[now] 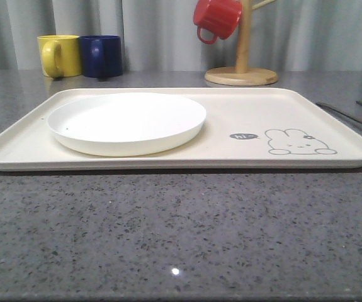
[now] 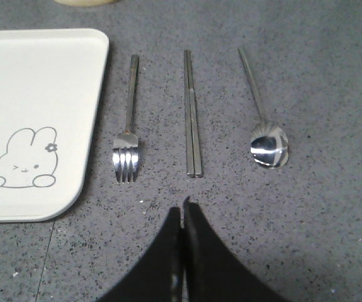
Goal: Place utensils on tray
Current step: 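Raise the left gripper away from the plate, then lower the right gripper and grasp the silver fork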
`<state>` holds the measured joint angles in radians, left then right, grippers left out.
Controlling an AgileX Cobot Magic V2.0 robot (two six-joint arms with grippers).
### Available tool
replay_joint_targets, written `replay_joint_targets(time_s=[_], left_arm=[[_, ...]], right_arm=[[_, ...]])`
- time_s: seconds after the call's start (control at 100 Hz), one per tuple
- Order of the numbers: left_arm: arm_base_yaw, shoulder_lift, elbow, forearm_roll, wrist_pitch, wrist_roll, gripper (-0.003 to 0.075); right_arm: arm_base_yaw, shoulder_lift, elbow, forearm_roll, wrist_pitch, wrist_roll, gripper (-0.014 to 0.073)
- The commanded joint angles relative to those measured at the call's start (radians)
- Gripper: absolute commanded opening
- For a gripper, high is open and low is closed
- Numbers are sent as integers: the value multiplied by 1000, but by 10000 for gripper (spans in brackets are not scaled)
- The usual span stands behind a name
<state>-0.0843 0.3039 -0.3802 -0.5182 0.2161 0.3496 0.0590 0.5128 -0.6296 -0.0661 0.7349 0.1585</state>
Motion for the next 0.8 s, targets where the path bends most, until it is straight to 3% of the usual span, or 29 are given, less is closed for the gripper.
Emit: replay_joint_targets(time_s=[0.0, 0.27, 0.36, 0.56, 0.62, 0.79], left_arm=[[2, 7, -28, -13, -68, 2, -19], [2, 7, -28, -13, -68, 2, -19], [2, 7, -28, -13, -68, 2, -19], [2, 7, -28, -13, -68, 2, -19], [2, 7, -28, -13, -68, 2, -19], [2, 7, -28, -13, -68, 2, -19]], right_arm=[[-6, 119, -116, 1, 3, -4, -69], [-6, 334, -244, 1, 44, -4, -53], [-6, 373, -246, 3, 63, -4, 43], [-6, 404, -246, 12, 106, -4, 387], [-6, 405, -250, 12, 108, -6, 425], [2, 458, -316, 34, 142, -51, 424]])
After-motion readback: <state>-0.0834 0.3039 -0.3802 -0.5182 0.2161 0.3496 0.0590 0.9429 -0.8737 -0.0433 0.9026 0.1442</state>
